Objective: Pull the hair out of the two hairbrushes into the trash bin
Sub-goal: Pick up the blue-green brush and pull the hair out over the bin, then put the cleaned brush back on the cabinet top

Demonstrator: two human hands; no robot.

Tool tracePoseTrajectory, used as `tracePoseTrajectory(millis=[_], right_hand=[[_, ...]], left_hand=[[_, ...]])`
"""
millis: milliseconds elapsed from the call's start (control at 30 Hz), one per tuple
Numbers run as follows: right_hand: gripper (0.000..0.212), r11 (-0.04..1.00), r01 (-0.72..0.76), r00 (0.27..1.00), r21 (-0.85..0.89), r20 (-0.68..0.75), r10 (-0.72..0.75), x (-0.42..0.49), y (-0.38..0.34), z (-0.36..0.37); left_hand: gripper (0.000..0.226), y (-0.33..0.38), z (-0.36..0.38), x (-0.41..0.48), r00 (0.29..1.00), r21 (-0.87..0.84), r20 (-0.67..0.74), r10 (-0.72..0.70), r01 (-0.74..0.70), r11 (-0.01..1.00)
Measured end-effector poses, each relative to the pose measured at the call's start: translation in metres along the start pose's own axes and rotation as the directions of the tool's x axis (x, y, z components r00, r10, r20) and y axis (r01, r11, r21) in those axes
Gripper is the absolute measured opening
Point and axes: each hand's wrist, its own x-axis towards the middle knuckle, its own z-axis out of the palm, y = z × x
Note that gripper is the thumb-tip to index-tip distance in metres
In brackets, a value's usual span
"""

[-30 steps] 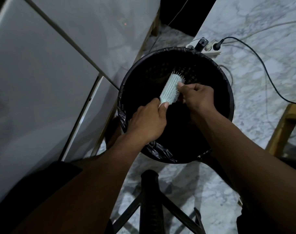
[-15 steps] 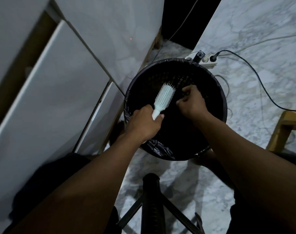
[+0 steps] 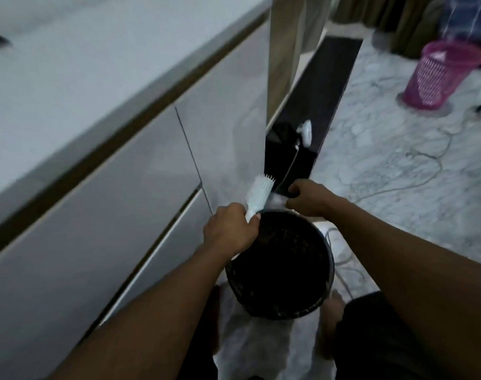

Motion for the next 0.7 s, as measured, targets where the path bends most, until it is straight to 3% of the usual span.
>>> tracePoseTrajectory(millis=[200, 367, 533, 700], right_hand=[[0.052, 0.978, 0.208, 0.941, 0.016, -0.277, -0.196, -0.086, -0.087, -0.098], [0.053, 0.932, 0.363, 0.859, 0.003, -0.388, -0.333, -0.151, -0.157, -0.137], [0.052, 0.877, 0.477, 0.801, -0.063, -0.379, -0.463, -0.190, -0.232, -0.143], [0.052, 0.822, 0.562, 0.768, -0.091, -0.312, -0.559, -0.203, -0.307, -0.121]], left_hand=[[0.035, 0.053, -0.132, -0.051, 0.941, 0.078, -0.314, 0.124, -0.104, 0.991], [0.036, 0.057, -0.223, -0.101, 0.854, 0.115, -0.504, 0.131, -0.083, 0.990], [0.029, 0.025, -0.298, -0.142, 0.778, 0.094, -0.626, 0.043, 0.021, 0.995], [0.028, -0.028, -0.337, -0.161, 0.756, -0.036, -0.644, -0.119, 0.125, 0.991]])
